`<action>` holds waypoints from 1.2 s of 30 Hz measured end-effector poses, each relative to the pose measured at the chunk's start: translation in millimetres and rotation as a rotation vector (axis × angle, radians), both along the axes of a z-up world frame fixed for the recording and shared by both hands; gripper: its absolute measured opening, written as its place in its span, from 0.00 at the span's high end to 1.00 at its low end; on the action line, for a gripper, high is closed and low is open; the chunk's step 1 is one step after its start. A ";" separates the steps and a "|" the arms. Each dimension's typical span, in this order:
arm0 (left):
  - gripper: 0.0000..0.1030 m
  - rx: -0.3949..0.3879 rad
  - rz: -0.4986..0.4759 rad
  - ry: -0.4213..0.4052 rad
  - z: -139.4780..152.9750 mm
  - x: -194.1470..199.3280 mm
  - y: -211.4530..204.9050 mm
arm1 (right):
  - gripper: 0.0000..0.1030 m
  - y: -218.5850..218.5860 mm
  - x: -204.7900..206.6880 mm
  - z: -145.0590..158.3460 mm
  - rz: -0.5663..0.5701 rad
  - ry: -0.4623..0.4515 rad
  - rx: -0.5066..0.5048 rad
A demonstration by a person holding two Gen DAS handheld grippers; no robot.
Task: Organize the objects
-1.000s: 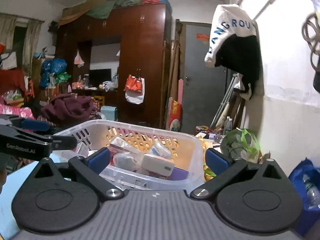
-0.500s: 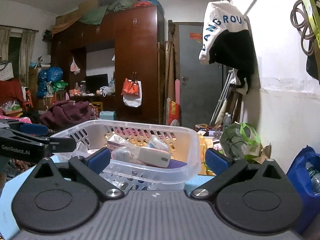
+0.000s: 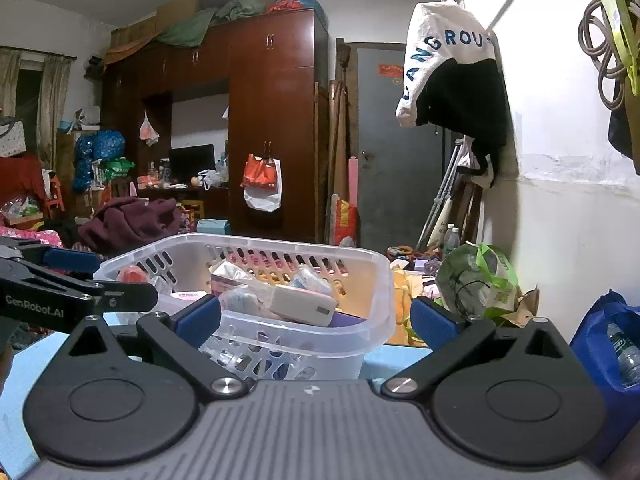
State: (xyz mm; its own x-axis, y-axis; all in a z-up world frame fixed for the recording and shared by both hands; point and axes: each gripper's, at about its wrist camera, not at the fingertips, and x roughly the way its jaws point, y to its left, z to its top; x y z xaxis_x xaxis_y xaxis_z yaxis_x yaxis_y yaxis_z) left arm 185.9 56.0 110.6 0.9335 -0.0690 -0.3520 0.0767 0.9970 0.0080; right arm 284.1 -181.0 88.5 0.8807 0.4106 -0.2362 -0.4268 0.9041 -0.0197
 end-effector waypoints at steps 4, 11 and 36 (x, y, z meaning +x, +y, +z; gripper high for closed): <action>0.00 0.002 -0.005 0.007 -1.9 -0.2 -2.5 | 0.00 0.5 -0.7 -0.5 0.005 0.001 0.007; 0.00 -0.002 0.001 0.002 -2.5 -0.7 -3.4 | 0.00 0.4 -0.1 -0.6 0.006 0.003 0.009; 0.00 -0.014 0.009 -0.018 -4.3 -4.5 -2.6 | 0.00 -5.7 1.8 -5.0 -0.008 0.015 0.024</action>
State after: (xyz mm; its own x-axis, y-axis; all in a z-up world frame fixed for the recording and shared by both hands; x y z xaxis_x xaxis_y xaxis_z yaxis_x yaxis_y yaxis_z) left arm 181.4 53.3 106.3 0.9401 -0.0656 -0.3345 0.0681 0.9977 -0.0043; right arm 285.9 -186.7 83.5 0.8803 0.4093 -0.2398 -0.4197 0.9076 0.0082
